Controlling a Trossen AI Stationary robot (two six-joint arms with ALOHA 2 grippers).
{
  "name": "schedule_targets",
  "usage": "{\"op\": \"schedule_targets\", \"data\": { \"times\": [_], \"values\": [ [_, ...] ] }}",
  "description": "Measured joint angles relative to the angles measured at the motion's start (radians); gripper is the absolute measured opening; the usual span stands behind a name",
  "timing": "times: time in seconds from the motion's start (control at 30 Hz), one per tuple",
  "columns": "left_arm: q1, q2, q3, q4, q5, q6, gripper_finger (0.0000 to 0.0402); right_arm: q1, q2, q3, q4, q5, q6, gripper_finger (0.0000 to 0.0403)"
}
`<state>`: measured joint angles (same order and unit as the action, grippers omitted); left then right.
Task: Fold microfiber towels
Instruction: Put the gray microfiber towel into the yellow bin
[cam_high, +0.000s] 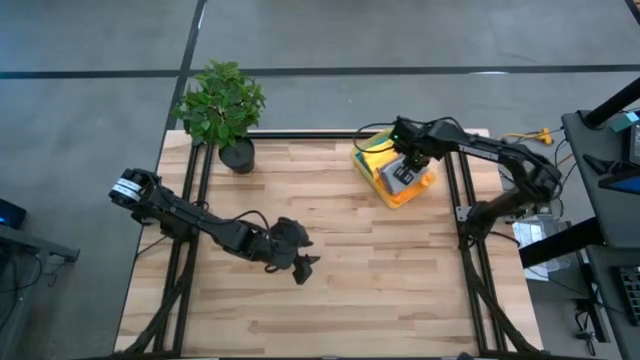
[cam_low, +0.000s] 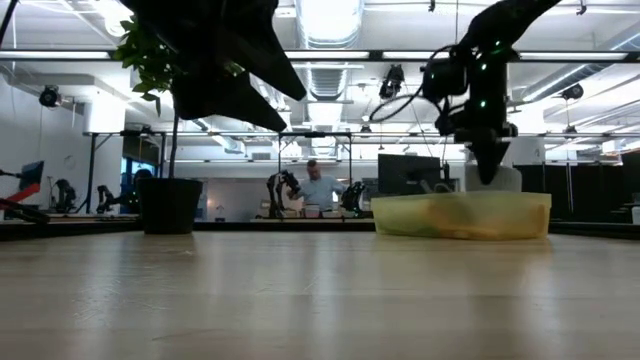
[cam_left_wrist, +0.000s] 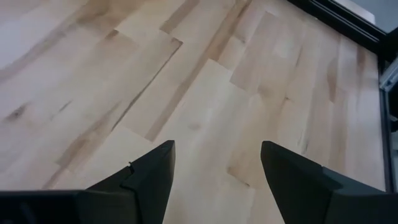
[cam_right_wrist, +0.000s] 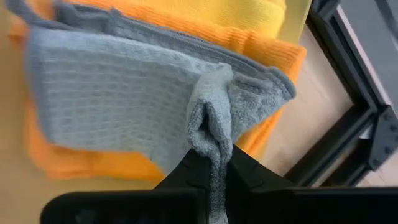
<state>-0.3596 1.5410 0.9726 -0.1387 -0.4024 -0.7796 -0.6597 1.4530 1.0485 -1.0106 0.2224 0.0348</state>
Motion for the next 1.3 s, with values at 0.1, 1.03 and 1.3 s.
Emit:
{"op": "schedule_targets", "data": {
  "times": [0.1,1.03,1.3],
  "values": [
    [0.0,0.0,0.0,0.0,0.01,-0.001,0.0226,-0.001,0.051,0.0,-0.002,0.04,-0.003,0.0015],
    [0.0,0.0,-0.029,0.005,0.0,-0.027,0.0226,0.093,-0.107,-0.095,0.149,-0.192,0.349,0.0191],
    [-0.001,0.0,-0.029,0.004,0.011,-0.028,0.0226,0.14,-0.012,-0.105,0.292,-0.115,0.403,0.0192]
  ]
}}
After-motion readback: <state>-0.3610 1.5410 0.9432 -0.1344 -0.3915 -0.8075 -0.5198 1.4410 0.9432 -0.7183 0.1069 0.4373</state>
